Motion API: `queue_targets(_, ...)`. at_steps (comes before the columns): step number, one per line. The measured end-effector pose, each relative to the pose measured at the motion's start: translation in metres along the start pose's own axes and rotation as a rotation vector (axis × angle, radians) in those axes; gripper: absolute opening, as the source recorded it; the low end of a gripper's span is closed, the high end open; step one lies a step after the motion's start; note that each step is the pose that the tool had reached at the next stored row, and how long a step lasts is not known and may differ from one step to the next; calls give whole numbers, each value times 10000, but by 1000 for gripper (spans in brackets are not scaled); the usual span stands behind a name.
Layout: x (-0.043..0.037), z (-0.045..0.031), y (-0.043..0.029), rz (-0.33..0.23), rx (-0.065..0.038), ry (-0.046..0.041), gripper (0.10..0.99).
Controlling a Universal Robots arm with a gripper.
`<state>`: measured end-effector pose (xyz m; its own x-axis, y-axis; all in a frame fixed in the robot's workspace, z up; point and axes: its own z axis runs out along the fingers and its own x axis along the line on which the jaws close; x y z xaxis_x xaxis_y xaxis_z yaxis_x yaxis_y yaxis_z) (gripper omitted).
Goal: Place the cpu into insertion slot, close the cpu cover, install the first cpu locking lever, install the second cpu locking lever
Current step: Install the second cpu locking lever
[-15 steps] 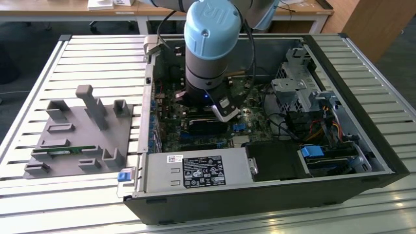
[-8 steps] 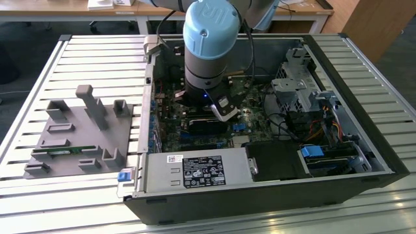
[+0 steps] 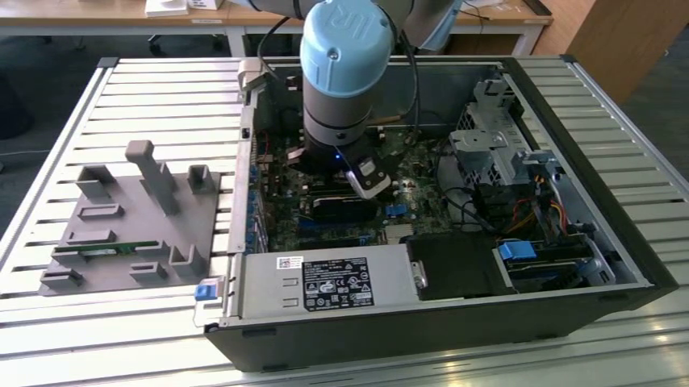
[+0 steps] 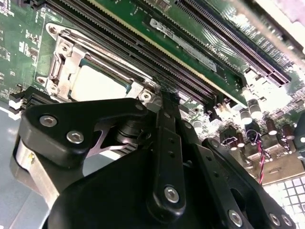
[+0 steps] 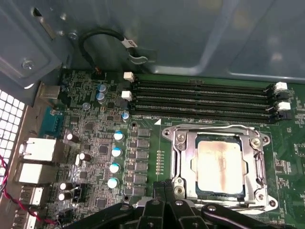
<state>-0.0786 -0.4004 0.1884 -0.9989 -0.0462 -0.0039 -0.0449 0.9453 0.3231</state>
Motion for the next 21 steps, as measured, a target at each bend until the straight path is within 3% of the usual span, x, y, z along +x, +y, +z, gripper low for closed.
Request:
queue_targets(6, 10, -24, 8, 0, -3, 2, 106)
queue_targets(21, 8, -303, 104, -2, -7, -3, 106)
